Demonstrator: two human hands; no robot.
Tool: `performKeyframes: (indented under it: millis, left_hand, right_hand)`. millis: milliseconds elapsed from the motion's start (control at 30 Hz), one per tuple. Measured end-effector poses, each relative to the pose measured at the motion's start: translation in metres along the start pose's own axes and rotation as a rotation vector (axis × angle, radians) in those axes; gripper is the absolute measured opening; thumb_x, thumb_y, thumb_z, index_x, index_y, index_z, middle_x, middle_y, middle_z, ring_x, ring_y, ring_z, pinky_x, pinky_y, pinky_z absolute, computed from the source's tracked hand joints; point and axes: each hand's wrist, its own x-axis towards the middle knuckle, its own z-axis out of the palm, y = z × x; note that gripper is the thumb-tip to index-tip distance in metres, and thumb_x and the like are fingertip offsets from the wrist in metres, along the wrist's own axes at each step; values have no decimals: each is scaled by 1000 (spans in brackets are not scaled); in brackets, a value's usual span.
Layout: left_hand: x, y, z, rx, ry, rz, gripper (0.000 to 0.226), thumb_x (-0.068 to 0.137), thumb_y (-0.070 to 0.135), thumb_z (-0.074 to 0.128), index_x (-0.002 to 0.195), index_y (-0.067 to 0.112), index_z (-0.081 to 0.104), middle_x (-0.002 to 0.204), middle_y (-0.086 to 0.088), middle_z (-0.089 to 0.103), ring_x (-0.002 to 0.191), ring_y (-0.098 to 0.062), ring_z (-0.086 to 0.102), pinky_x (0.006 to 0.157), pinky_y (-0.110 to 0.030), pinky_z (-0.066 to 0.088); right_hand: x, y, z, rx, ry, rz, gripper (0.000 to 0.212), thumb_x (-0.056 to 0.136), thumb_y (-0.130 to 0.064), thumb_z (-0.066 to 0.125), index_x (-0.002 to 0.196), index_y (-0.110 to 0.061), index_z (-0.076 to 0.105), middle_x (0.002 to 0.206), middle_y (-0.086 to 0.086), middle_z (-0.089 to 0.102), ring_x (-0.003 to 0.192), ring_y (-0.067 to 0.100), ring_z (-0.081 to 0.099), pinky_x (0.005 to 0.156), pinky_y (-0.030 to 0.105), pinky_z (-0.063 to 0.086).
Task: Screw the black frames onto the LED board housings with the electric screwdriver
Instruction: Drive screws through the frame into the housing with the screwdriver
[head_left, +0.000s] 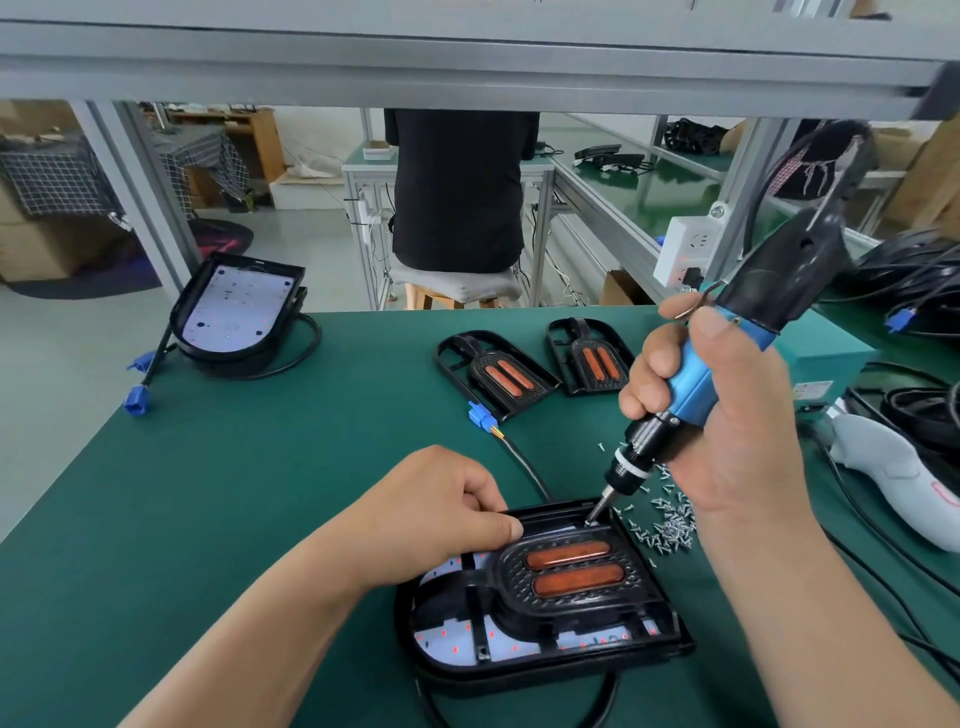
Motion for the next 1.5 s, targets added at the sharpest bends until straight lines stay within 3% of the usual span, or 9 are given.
performKeyframes:
  millis: [233, 533, 700, 867, 1033, 1167, 1267, 1367, 1500]
  left_hand:
    - [0, -8, 6, -38, 28, 23, 19, 87, 36, 82, 78, 21, 74, 49, 12, 57, 46, -6, 37, 48, -18, 33]
    - [0, -9, 7, -51, 31, 19, 19, 87, 35, 83, 77, 21, 75, 52, 11, 61, 46, -6, 40, 50, -21, 36]
    - [0, -8, 7, -50, 30, 19, 20, 87, 34, 83, 75, 21, 74, 51, 12, 61, 44, -3, 41, 48, -17, 34]
    - [0, -7, 7, -41, 23, 28, 21, 89, 32, 81, 74, 20, 73, 52, 11, 63, 43, -3, 40, 48, -16, 34]
    - [-1, -7, 4, -5, -24, 49, 20, 91, 36, 80, 81, 19, 75, 62, 7, 72, 46, -4, 44, 49, -17, 38]
    - [0, -9, -2, -25, -16, 73, 25, 96, 44, 76, 90, 19, 79, 71, 19, 70, 62, 2, 57, 61, -12, 44]
    - [5, -13, -8, -424, 108, -84, 30, 98, 42, 63, 100, 14, 73, 68, 13, 48, 56, -7, 38, 50, -18, 31]
    - [7, -16, -15, -921, 66, -232, 20, 104, 13, 52, 114, 2, 66, 79, -2, 53, 59, -11, 38, 47, -20, 27]
    - [9, -17, -13, -1025, 40, -258, 21, 108, 2, 45, 119, -5, 63, 79, -5, 57, 58, -10, 37, 44, -17, 28]
  right_hand:
    - [-1, 1, 5, -54, -51, 36, 16, 97, -31, 67, 107, -19, 64, 76, 1, 53, 55, 17, 50, 56, 32, 47]
    - [6, 0, 16, -122, -116, 82, 14, 93, -25, 67, 85, -22, 55, 74, 0, 52, 52, 17, 47, 53, 30, 45]
    - [8, 2, 15, -72, -227, 119, 6, 91, -23, 67, 94, -23, 62, 74, 1, 50, 52, 17, 47, 53, 31, 45]
    - [6, 3, 7, 2, -298, 91, 18, 89, -18, 60, 107, -19, 65, 71, -1, 50, 49, 15, 47, 54, 29, 45]
    - [4, -2, -4, 157, -116, -2, 17, 91, -23, 55, 106, -20, 62, 72, -6, 49, 52, 9, 45, 55, 26, 43]
    - [4, -4, -8, 266, 78, -58, 13, 100, -26, 48, 105, -21, 59, 77, -7, 47, 59, 8, 42, 61, 24, 43]
    - [2, 2, -6, 292, 213, -38, 10, 102, -26, 49, 102, -21, 57, 78, -6, 47, 61, 9, 43, 63, 24, 43]
    - [0, 10, 1, 314, 284, -7, 8, 101, -25, 54, 103, -18, 56, 78, -4, 46, 62, 10, 43, 63, 25, 45]
    - [-4, 18, 8, 326, 298, 29, 7, 101, -24, 56, 103, -17, 57, 78, -3, 47, 62, 11, 44, 63, 26, 48]
